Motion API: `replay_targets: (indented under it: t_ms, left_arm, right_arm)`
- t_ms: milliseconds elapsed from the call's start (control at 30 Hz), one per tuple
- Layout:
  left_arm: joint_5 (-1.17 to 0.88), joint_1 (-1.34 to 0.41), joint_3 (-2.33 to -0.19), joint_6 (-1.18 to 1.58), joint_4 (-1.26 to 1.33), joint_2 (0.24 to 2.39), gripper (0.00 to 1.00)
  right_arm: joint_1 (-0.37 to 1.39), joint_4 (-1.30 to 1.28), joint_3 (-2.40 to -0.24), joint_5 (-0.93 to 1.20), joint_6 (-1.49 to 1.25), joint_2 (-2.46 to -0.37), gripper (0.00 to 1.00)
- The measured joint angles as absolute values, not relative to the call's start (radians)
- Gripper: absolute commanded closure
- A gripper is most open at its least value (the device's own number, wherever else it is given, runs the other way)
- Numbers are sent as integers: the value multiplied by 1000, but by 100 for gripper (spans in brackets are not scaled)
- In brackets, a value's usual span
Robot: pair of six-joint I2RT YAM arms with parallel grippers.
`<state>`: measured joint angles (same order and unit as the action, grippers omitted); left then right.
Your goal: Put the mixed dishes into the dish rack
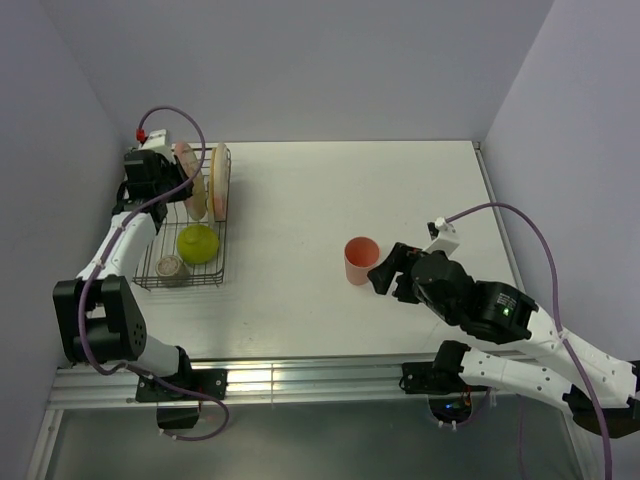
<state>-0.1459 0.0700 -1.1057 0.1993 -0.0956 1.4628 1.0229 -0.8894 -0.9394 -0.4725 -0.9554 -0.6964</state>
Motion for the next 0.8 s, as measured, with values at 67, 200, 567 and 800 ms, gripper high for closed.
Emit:
replay_targets:
  t_ms: [67, 200, 567, 800]
  left_arm:
    - [-142, 70, -1106, 199, -96, 1478, 100]
    - [-136, 59, -1107, 197, -98, 1514, 91]
    - [-107, -17, -1161, 171, -103, 1534, 50]
    - [-65, -36, -1174, 171, -84, 1530, 43]
  right_arm:
    - [1012, -886, -936, -468, -952, -694, 17]
    - [949, -886, -925, -438, -944, -709, 15]
    - [653, -852, -848, -235, -834, -870, 15]
    - [556, -790, -841, -138, -776, -885, 15]
